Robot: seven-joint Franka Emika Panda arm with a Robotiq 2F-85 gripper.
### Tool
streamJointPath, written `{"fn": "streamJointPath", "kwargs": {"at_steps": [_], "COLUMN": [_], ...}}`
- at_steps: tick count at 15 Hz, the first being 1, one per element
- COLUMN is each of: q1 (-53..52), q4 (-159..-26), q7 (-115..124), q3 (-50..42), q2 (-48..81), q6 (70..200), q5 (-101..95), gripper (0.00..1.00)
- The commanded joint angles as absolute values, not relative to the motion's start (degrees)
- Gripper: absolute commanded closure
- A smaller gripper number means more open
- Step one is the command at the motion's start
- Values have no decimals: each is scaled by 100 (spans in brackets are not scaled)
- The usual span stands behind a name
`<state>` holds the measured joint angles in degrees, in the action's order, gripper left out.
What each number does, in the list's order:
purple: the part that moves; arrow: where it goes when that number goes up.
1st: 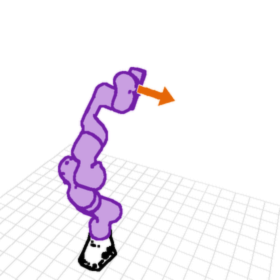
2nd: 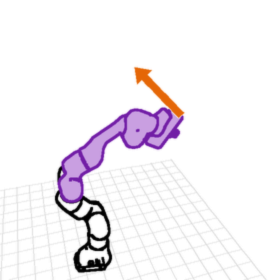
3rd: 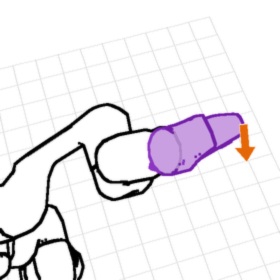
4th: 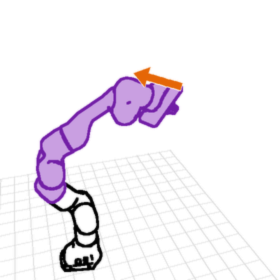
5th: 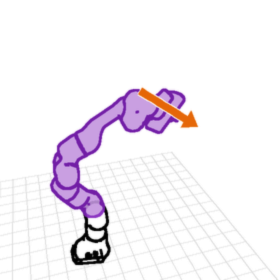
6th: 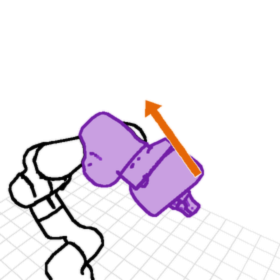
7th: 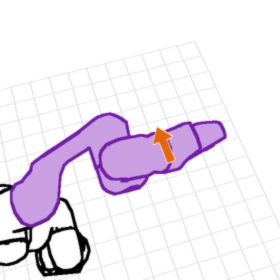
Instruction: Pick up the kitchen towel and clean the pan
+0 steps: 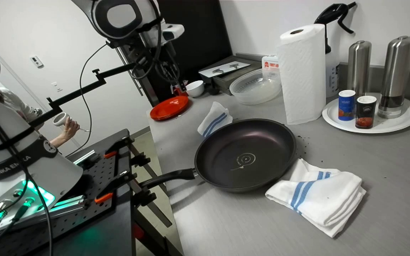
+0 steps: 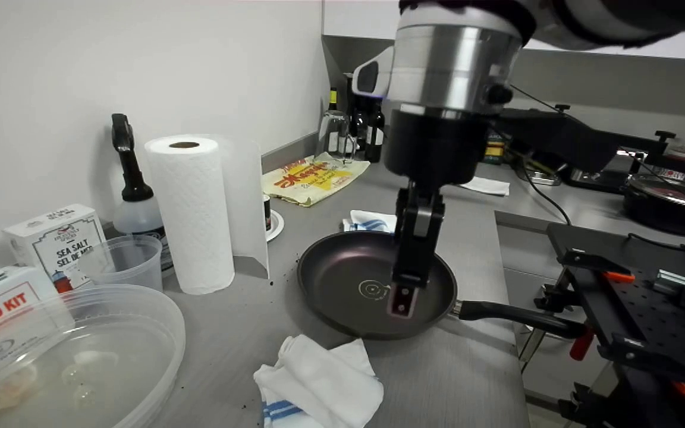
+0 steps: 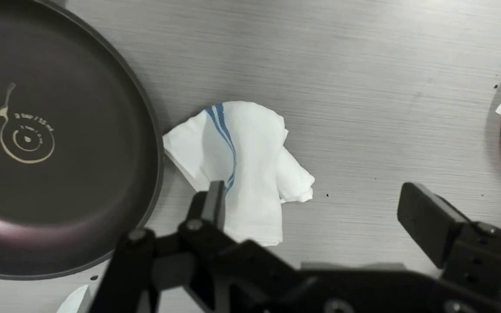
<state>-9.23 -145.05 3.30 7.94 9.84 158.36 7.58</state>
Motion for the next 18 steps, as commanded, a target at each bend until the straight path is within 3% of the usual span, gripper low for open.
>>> {"fn": "streamJointPath", "kwargs": {"at_steps": [1,9,18], "q1": [-922,-981,-979], "q4": [-13733,-12496,-12149], "q7": [413,462,576], "q3": [761,407,258], "q2": [2046,3441,4018], "q6": [16301,16460,16386], "q5": [569,311,363], "gripper": [0,0,0]}}
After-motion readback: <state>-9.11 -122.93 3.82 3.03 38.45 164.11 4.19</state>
